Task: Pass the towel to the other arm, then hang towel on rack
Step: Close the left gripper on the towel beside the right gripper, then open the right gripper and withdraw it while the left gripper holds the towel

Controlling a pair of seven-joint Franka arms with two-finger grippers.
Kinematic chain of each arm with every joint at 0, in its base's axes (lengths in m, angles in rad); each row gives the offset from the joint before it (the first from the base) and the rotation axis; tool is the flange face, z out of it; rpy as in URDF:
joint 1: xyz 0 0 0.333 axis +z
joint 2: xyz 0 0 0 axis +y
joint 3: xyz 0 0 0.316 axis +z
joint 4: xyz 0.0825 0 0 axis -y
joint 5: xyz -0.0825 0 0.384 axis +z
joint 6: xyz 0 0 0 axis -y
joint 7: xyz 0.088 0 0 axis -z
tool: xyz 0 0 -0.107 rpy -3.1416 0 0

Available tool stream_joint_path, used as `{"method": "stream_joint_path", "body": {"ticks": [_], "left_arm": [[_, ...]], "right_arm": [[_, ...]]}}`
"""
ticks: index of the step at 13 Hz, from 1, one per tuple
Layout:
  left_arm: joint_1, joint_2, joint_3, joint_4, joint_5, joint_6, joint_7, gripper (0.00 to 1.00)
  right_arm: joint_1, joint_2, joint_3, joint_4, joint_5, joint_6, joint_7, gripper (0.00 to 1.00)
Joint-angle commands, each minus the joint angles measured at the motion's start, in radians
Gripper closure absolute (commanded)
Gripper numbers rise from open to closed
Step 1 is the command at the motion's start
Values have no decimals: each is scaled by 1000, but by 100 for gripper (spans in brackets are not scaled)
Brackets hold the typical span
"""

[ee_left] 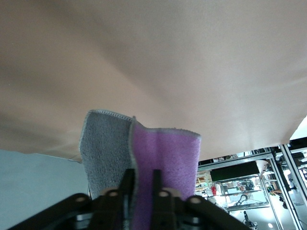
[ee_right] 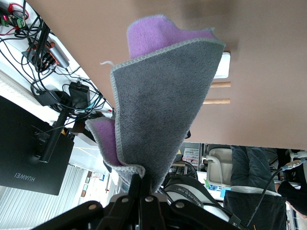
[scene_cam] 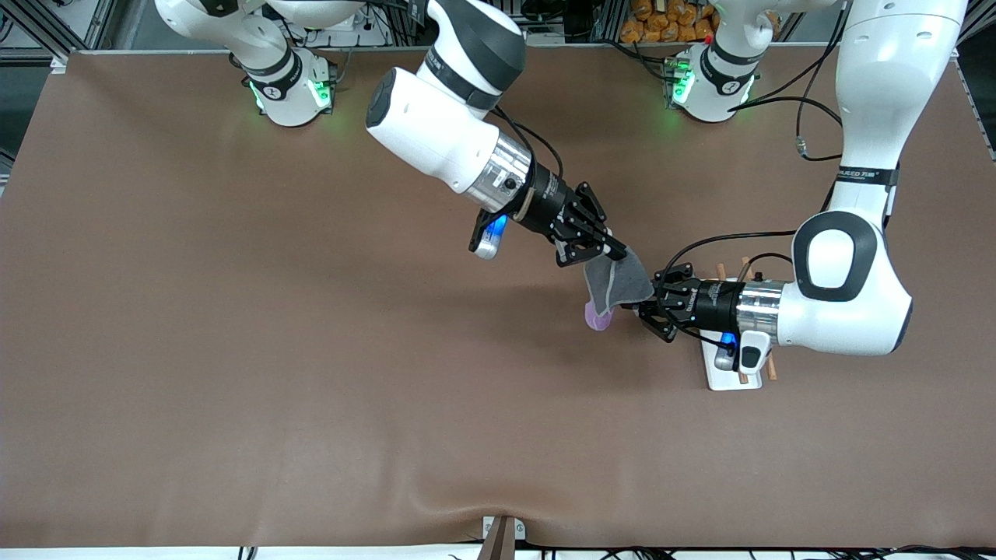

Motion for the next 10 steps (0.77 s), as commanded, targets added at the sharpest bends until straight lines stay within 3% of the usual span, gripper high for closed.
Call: {"method": "stream_joint_path", "body": {"ticks": [1,6,7,8,10], "left_arm": [[18,-25,3,0,-8,-21,-15,100],[56,-39,6,64,17,-82,-11,100],[59,-41,5,76,46,-93,-9,100],[59,-45,5,93,66,-107,-7,100],[59,-74,-1,104,118,-111,-6,100]], "right_arm": [[15,4,-12,8,-19,14,17,100],[15,4,-12,8,-19,14,17,100],[14,3,-12,8,-21,13,17,68],[14,0,-12,6,-21,4,23,1],[14,0,-14,-3,-24,2,20,0]]}}
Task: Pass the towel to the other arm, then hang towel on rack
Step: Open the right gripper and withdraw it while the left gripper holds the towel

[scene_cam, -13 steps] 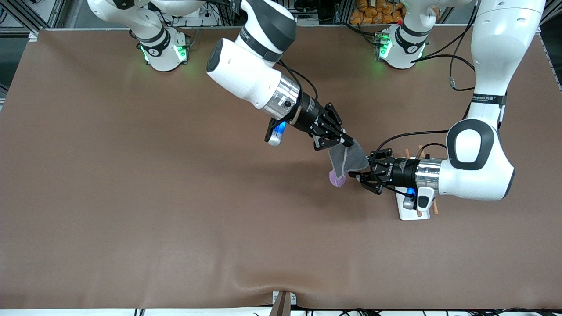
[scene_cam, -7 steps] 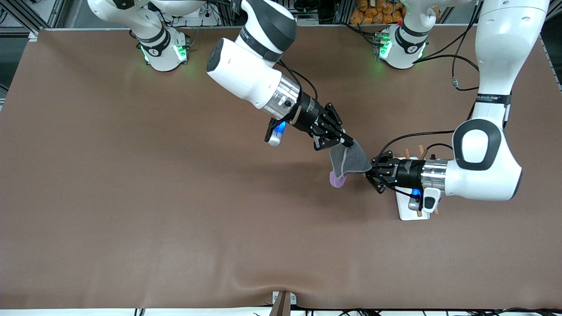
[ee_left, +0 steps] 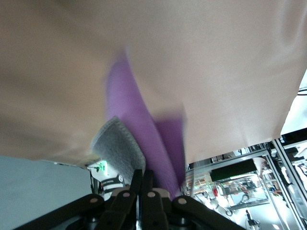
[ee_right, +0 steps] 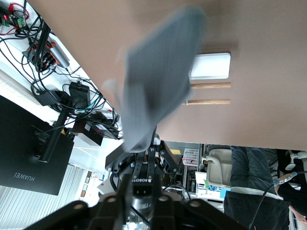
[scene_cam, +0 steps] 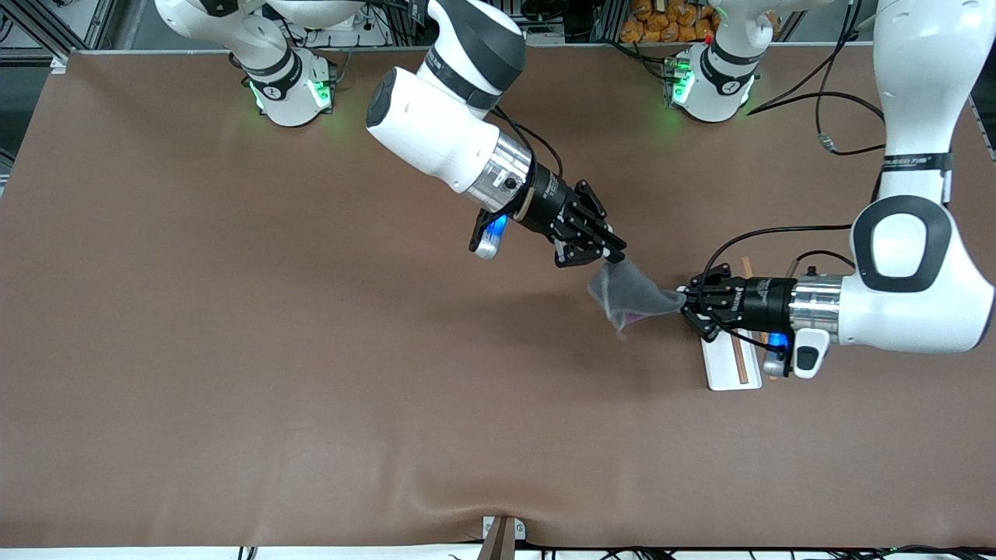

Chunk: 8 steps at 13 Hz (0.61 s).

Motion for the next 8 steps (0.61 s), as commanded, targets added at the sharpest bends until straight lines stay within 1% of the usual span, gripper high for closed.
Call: {"method": "stream_joint_path", "body": {"ticks": [1,3,4,6,8], "left_arm": [[0,-52,-8,11,72,-23,-6,100],[0,-83,0,11,90,-37,4,100],[1,-101,2,11,110,-37,27,100],[1,-118,2,11,187,-39,93,100],[0,-118,2,11,259,-65,174,100]], "right_arm": [[9,-2,-14,-6,-20,1,18,0],[-2,-5,-17,-23,-21,-2,17,0],[-11,-6,-21,-24,-26,-31,17,0],[-57,-14,-21,-23,-37,-120,15,0],[-94,-23,-20,-20,-118,-219,15,0]]}}
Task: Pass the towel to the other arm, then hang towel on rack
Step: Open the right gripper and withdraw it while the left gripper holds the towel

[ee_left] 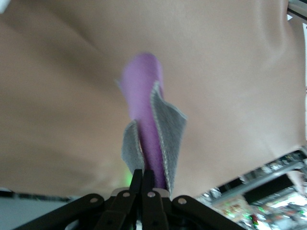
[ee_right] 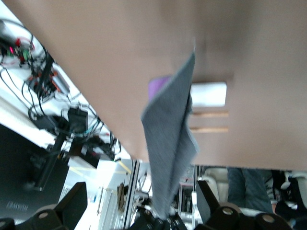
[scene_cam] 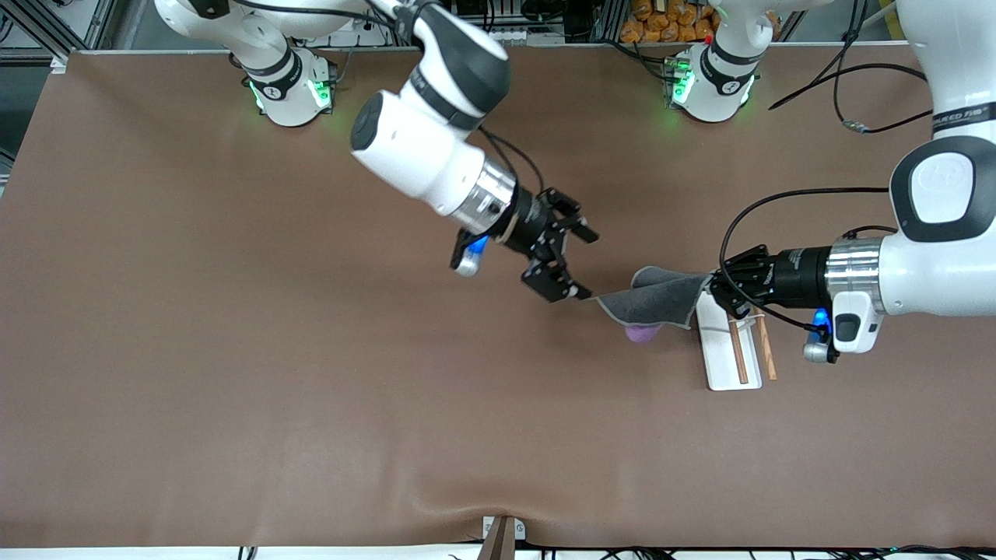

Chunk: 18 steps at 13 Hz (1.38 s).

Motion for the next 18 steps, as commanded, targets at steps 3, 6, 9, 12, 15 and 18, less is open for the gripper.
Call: {"method": "stream_joint_path", "body": {"ticks": [3,6,9,12,15,18], "left_arm": [[-9,-10,-6,-10,205,-30,217,100],[-18,0,-6,-10,313,-30,334,100],[-31,16,-6,-10,417,-30,443,100],[-43,26,-8,-13,505,-30,516,100],[-22,42,-4,-20,569,-30,627,100],[0,51,3,-19,603,-28,667,100]], "right_arm": [[-82,-42,12,-7,-190,-235,11,0],[-128,-74,12,-4,-225,-356,-85,0],[-209,-120,12,-4,-222,-532,-246,0],[-272,-155,10,-7,-254,-750,-468,0],[-295,-172,10,-10,-384,-853,-648,0],[-289,-186,15,-8,-535,-896,-822,0]]}}
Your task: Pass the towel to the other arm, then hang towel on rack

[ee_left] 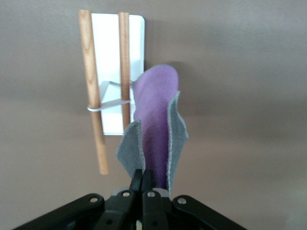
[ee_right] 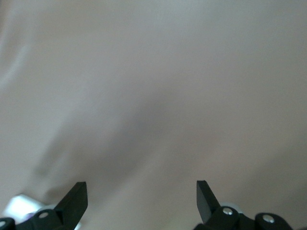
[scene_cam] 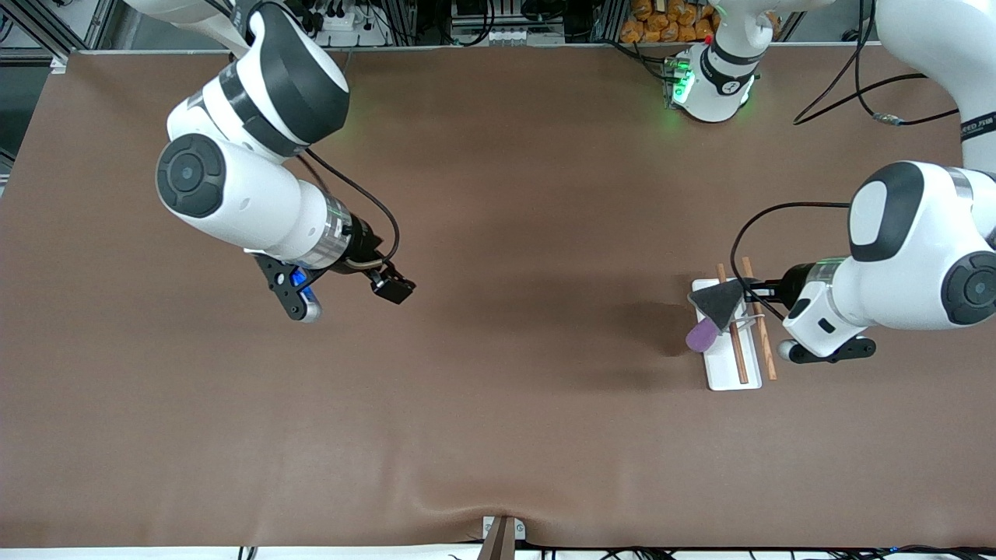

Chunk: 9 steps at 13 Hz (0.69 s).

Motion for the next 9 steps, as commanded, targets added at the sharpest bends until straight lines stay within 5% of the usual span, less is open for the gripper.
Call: {"method": "stream_joint_path", "body": {"ticks": [1,9], "left_arm": [[33,5,-2,4,55,-5,45,100],[142,27,-2,4,71,19,137,100]], "right_arm": [[-14,-41,12,-23,-73,-24,-162,0],[-178,-96,8,-26,-227,-84,-725,0]]}}
